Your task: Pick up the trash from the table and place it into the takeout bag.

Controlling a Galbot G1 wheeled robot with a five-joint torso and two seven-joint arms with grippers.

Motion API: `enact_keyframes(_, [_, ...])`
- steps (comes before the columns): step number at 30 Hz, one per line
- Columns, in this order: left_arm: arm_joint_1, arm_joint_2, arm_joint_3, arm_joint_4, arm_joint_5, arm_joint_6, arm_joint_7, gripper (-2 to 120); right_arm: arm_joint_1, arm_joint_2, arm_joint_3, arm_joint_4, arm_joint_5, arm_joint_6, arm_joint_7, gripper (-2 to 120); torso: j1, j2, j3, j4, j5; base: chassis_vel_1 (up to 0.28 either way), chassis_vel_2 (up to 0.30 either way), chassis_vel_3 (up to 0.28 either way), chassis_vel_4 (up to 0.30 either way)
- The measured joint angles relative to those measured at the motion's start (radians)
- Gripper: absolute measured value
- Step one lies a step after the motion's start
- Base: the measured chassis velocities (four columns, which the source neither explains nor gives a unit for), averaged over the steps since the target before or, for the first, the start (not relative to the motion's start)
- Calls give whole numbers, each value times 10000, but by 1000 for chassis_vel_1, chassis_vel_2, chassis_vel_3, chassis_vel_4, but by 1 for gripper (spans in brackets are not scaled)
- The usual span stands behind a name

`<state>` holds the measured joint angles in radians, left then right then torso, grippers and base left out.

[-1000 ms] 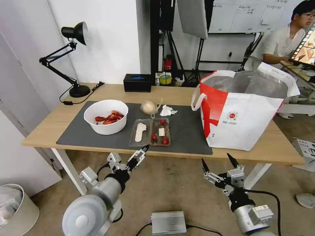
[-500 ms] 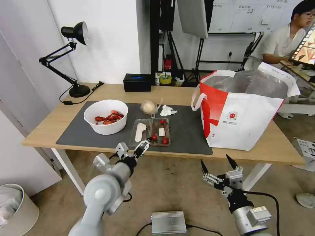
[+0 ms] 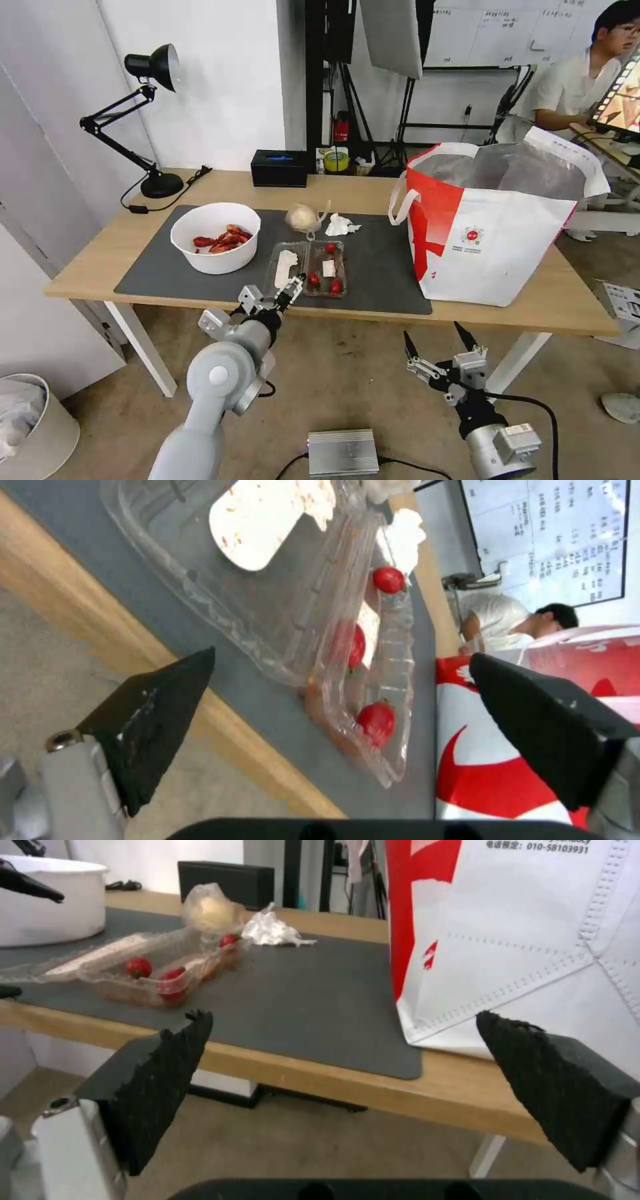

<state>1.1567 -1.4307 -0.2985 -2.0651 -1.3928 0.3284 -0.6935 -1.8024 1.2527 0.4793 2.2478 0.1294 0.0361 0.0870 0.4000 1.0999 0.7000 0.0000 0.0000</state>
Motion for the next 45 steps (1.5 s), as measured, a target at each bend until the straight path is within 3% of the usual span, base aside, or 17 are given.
enact_keyframes(18, [-435, -235, 57, 462, -19, -115, -117, 100, -26, 53, 15, -21, -17, 14, 13, 100, 0, 0, 0, 0, 1, 0, 0, 0, 0])
enact_keyframes(29, [-607, -298, 37, 617, 20, -885, -210, 100, -45, 138, -29, -124, -126, 37, 12, 100, -1, 0, 0, 0, 0, 0, 0, 0, 0])
enact_keyframes(33, [-540, -308, 23, 487, 28, -1301, 82, 100, -29, 188, -92, -210, -228, 68, 4, 100, -1, 0, 0, 0, 0, 0, 0, 0, 0])
enact_keyframes(45, [-300, -241, -10, 72, 123, -1504, 731, 100, -9, 298, -244, -286, -370, 83, 0, 100, -1, 0, 0, 0, 0, 0, 0, 0, 0])
